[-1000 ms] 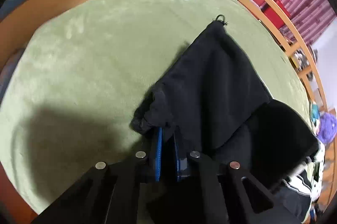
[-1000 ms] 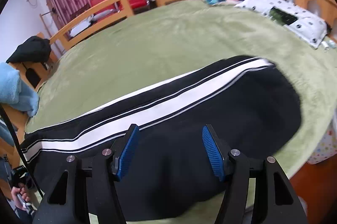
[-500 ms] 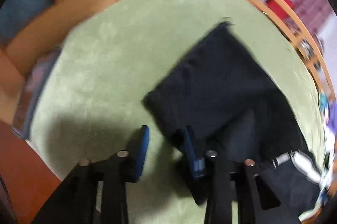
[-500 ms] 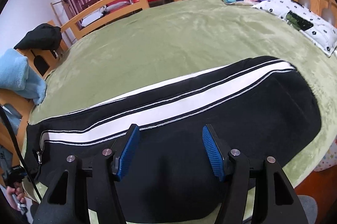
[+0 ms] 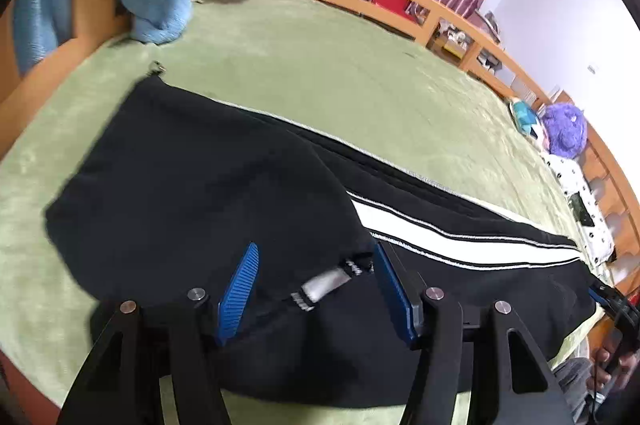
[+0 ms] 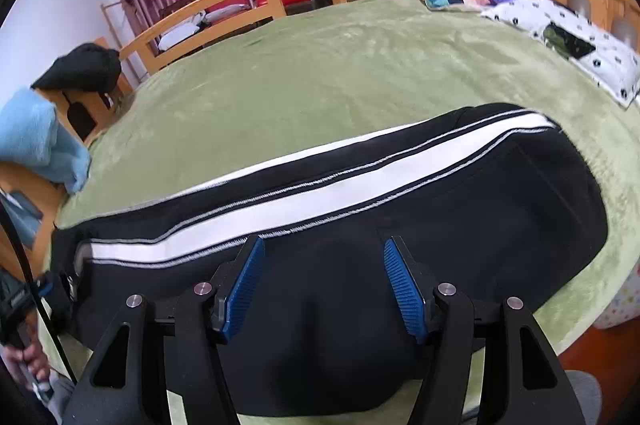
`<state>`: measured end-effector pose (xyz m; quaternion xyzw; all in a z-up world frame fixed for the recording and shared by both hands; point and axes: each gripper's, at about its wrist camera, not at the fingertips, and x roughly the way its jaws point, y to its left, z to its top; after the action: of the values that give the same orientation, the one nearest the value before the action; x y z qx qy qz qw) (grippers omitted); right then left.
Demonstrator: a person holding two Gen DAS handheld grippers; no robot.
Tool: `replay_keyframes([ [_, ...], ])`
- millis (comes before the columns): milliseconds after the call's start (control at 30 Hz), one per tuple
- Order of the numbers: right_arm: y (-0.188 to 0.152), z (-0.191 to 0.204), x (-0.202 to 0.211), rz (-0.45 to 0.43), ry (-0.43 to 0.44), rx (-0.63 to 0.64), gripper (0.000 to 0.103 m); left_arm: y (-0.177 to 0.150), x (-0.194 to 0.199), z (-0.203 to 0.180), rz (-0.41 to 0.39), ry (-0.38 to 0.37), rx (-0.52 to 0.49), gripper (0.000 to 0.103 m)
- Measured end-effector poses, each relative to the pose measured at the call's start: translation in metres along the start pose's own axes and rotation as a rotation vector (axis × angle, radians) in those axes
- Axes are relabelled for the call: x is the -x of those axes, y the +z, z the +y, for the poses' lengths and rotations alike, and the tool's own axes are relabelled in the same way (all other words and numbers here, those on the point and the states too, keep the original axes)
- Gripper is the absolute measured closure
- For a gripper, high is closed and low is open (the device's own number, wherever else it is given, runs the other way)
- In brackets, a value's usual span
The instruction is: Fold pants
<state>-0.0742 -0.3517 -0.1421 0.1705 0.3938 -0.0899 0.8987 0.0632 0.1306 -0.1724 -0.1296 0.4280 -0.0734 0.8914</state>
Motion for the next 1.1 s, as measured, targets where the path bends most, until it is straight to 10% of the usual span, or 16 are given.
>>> replay_keyframes([
  [367, -0.010, -0.015, -0.017, 0.055, 0.006, -0.074, 0.041, -0.014, -0.047, -0.037, 0.096, 0.193, -0.125, 0.032],
  [533, -0.009, -0.002, -0.029, 0.078, 0.007, -0.052, 0.041, 0.003, -0.025, -0.013, 0.040, 0.131, -0.066, 0.078],
  [833, -0.005, 0.025, -0.055, 0.111, 0.005, 0.030, 0.051, 0.091, 0.001, 0.097, -0.083, 0.094, 0.157, 0.089],
  [1000, -0.004, 0.034, -0.062, 0.116, -0.022, 0.051, 0.051, 0.104, -0.025, 0.130, -0.009, 0.062, 0.232, 0.088],
  [1100, -0.001, 0.033, -0.067, 0.124, -0.042, 0.058, 0.051, 0.105, -0.027, 0.135, -0.022, 0.175, 0.244, 0.066],
])
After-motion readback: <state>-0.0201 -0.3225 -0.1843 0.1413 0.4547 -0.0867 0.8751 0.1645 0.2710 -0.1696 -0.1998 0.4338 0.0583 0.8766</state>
